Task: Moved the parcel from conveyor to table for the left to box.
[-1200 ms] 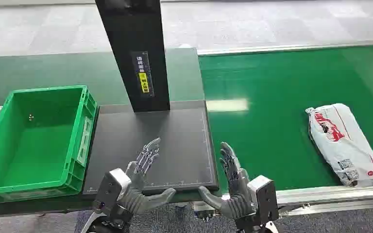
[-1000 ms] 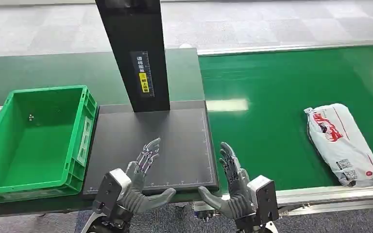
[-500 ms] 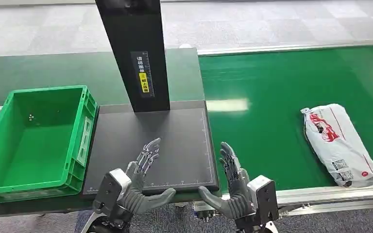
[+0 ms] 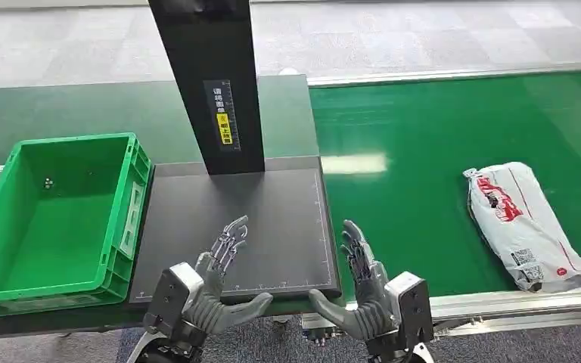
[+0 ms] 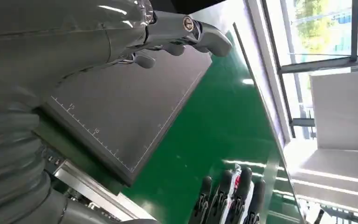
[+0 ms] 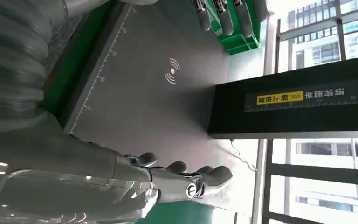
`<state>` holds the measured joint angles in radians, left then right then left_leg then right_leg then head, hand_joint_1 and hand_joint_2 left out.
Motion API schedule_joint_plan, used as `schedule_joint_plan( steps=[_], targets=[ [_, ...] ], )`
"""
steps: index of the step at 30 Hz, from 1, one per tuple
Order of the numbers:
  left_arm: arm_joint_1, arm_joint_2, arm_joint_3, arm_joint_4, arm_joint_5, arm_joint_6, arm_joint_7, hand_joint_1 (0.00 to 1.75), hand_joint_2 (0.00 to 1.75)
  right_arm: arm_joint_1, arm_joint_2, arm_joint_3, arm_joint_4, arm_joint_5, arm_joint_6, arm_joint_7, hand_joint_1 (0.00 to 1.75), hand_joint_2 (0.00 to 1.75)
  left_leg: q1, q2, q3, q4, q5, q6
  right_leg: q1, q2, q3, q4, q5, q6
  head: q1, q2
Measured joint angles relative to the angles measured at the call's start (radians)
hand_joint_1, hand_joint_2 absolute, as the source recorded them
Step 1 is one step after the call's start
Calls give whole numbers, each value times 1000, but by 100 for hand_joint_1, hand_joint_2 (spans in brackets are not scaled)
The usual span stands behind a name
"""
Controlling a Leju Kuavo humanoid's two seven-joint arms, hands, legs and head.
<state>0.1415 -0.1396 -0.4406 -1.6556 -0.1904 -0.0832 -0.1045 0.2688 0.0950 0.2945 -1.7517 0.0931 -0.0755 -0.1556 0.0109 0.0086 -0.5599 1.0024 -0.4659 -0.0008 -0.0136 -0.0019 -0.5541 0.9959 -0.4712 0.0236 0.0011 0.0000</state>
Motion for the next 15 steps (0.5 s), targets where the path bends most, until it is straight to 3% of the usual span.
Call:
schedule_joint_plan(
  steps=[8, 15],
  targets=[
    [4, 1, 1, -8, 1, 2, 6, 0, 175, -12, -1, -66, 16, 40, -18, 27, 0, 175, 0, 0, 0, 0, 0, 0, 0, 0, 0, 0, 0, 0, 0, 0],
    [3, 2, 2, -8, 14, -11, 6, 0, 175, -51, 6, -315, 71, 160, -5, 46, 0, 175, 0, 0, 0, 0, 0, 0, -1, 0, 0, 0, 0, 0, 0, 0]
  ],
)
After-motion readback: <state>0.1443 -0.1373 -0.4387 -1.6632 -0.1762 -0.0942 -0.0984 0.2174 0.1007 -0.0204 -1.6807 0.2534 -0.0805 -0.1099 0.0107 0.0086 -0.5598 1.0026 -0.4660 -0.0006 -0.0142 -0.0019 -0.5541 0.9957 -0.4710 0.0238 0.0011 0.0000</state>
